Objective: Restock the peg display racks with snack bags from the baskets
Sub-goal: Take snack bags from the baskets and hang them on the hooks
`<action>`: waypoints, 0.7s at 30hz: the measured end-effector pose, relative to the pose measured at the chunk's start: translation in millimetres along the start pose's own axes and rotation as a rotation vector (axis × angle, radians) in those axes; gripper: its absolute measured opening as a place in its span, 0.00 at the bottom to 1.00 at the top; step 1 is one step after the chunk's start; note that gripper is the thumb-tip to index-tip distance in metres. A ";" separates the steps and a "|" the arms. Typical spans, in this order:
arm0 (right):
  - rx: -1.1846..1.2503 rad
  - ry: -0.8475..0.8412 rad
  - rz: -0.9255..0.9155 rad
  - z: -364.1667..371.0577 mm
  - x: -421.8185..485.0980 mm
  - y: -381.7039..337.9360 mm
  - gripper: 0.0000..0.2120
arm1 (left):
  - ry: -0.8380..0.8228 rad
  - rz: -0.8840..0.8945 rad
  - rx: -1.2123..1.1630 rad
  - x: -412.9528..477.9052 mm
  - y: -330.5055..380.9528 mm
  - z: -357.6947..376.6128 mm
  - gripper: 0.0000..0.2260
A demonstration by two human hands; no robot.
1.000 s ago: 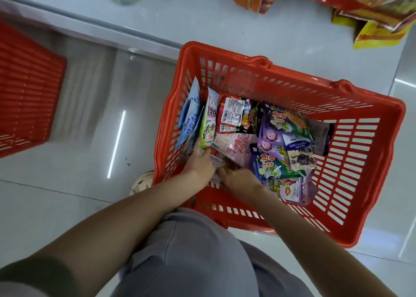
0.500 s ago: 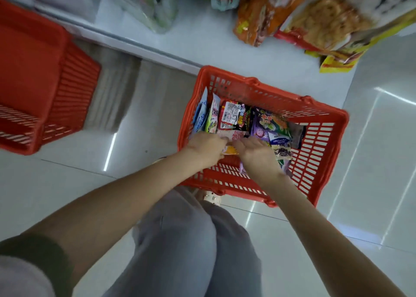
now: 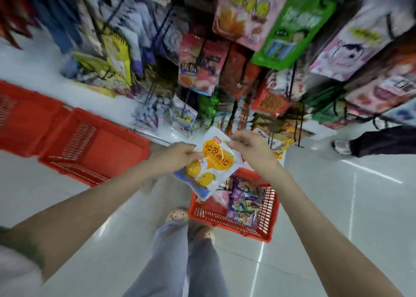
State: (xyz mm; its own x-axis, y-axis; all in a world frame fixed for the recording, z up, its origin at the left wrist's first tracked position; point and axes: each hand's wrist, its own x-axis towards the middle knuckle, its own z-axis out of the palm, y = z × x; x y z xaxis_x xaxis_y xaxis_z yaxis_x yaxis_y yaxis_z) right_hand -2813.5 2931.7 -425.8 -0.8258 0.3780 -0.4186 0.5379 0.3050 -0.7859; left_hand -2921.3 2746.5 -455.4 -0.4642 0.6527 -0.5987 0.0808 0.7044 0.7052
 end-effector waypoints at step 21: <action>-0.312 0.536 -0.958 -157.5 -120.8 -360.3 0.05 | 0.561 0.912 -0.463 -193.2 293.1 -193.9 0.09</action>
State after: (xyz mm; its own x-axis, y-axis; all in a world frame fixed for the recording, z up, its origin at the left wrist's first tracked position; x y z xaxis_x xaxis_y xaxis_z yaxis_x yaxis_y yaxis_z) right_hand -2880.9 2913.8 -20.4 -0.7809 0.1748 0.5998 -0.1940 0.8447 -0.4988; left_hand -2979.0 2772.7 -59.5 -0.7340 0.5684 0.3717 0.3099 -0.2066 0.9280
